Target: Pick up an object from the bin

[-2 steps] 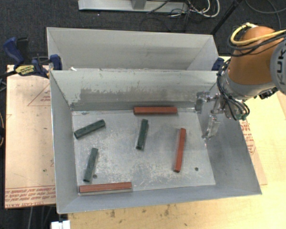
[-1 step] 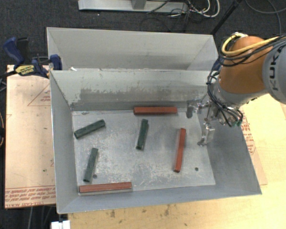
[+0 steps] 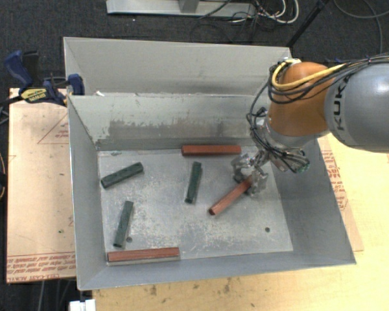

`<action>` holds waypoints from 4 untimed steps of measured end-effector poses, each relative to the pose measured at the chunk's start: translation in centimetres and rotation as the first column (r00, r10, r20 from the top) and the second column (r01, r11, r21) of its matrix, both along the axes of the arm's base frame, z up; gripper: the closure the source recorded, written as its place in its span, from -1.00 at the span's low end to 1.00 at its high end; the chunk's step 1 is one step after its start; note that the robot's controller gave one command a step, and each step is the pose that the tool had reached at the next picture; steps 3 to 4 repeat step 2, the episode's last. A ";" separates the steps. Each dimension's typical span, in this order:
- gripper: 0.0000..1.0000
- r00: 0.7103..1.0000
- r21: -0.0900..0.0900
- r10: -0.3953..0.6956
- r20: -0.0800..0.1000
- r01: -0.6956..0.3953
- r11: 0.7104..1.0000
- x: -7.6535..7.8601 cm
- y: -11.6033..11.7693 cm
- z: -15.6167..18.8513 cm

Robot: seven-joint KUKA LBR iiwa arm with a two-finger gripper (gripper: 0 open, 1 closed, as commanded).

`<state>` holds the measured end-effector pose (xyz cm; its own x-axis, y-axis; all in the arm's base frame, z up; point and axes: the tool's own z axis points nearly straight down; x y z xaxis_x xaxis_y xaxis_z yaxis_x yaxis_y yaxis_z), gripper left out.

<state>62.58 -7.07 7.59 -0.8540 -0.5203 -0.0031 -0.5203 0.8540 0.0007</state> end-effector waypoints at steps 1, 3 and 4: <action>1.00 1.000 0.000 0.000 0.000 0.000 1.000 0.0 0.0 0.0; 1.00 1.000 -0.001 -0.027 0.004 0.027 1.000 2.6 0.9 14.8; 1.00 1.000 -0.001 -0.027 0.004 0.027 1.000 2.6 0.9 14.8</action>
Offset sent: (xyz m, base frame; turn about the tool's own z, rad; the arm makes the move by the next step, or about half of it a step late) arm 0.0245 0.0081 0.1471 0.0263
